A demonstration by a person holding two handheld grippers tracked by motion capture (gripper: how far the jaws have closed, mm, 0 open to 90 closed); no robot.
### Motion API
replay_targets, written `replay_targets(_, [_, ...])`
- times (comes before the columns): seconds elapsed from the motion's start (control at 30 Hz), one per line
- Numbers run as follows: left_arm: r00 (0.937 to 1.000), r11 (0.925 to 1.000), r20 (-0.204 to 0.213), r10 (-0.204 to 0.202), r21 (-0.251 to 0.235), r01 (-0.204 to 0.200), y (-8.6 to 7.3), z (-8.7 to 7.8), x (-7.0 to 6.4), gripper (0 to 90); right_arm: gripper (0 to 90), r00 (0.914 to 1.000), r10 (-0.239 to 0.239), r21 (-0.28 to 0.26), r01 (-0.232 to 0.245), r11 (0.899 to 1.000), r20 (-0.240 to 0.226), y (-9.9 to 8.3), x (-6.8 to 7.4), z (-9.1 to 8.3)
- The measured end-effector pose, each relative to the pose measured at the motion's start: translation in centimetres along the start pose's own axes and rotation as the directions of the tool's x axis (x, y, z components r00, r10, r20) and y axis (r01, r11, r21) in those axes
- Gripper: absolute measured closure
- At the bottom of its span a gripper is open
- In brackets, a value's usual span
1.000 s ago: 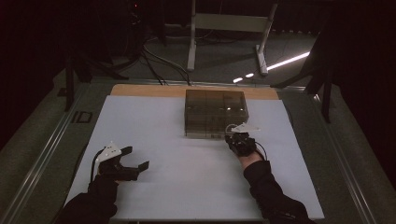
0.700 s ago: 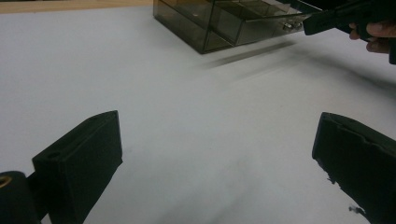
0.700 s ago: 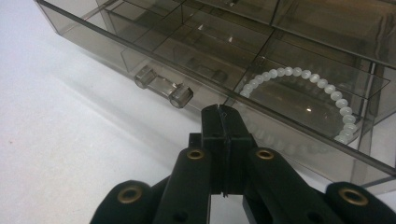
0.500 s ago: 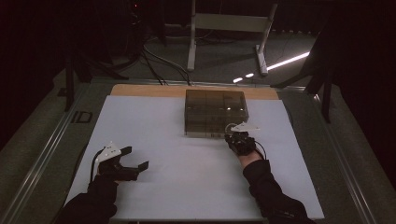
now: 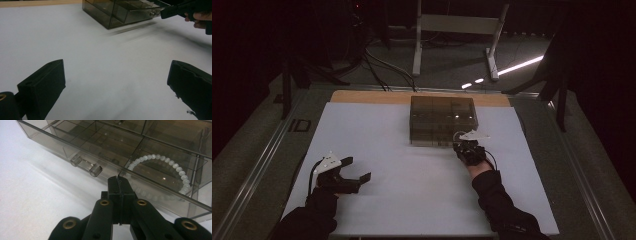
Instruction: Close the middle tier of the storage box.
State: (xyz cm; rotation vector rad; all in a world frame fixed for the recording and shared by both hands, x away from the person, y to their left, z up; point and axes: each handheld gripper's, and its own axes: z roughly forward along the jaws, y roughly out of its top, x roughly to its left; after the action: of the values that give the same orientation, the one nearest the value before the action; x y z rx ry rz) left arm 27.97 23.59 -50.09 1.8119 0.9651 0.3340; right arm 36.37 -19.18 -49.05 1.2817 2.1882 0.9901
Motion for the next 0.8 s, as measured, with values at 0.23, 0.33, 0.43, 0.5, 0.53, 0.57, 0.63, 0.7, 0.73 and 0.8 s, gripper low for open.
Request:
replay_targets(0.23, [1.0000,1.0000,0.001,0.002,-0.001,-0.002,0.01,-0.01,0.01,3.2,90.0,1.0000,0.001,0.001,-0.001,1.000,0.004,0.12,-0.09,0.10])
replay_targets(0.33, [1.0000,1.0000,0.001,0.001,0.000,-0.001,0.00,-0.01,0.01,3.2,90.0,1.0000,0.003,0.002,-0.003,1.000,0.005,0.20,-0.12,0.19])
replay_targets(0.43, [1.0000,1.0000,0.000,0.000,0.001,0.000,0.00,0.00,0.02,3.2,90.0,1.0000,0.003,0.003,-0.003,1.000,0.005,0.27,-0.17,0.26])
replay_targets(0.5, [1.0000,1.0000,0.002,-0.001,0.000,0.001,-0.01,0.00,0.02,3.2,90.0,1.0000,0.003,0.003,-0.003,1.000,0.005,0.30,-0.18,0.29])
replay_targets(0.53, [1.0000,1.0000,0.001,0.000,0.001,0.000,0.00,0.00,0.01,3.2,90.0,1.0000,0.005,0.003,-0.005,1.000,0.005,0.34,-0.21,0.34])
replay_targets(0.57, [1.0000,1.0000,0.001,0.000,0.001,0.000,0.00,0.00,0.00,3.2,90.0,1.0000,0.006,0.003,-0.006,1.000,0.005,0.37,-0.21,0.36])
replay_targets(0.63, [1.0000,1.0000,0.001,0.001,0.000,-0.001,0.01,-0.01,0.00,3.2,90.0,1.0000,0.006,0.003,-0.006,1.000,0.005,0.40,-0.25,0.42])
replay_targets(0.7, [1.0000,1.0000,0.001,0.002,-0.002,-0.002,0.02,-0.02,0.03,3.2,90.0,1.0000,0.007,0.006,-0.007,1.000,0.006,0.45,-0.27,0.49])
replay_targets(0.73, [1.0000,1.0000,0.000,0.001,-0.001,-0.001,0.01,-0.02,0.03,3.2,90.0,1.0000,0.005,0.006,-0.005,1.000,0.006,0.47,-0.27,0.51])
replay_targets(0.8, [1.0000,1.0000,0.001,0.001,0.000,-0.001,0.00,-0.01,0.02,3.2,90.0,1.0000,0.007,0.006,-0.007,1.000,0.007,0.50,-0.29,0.57])
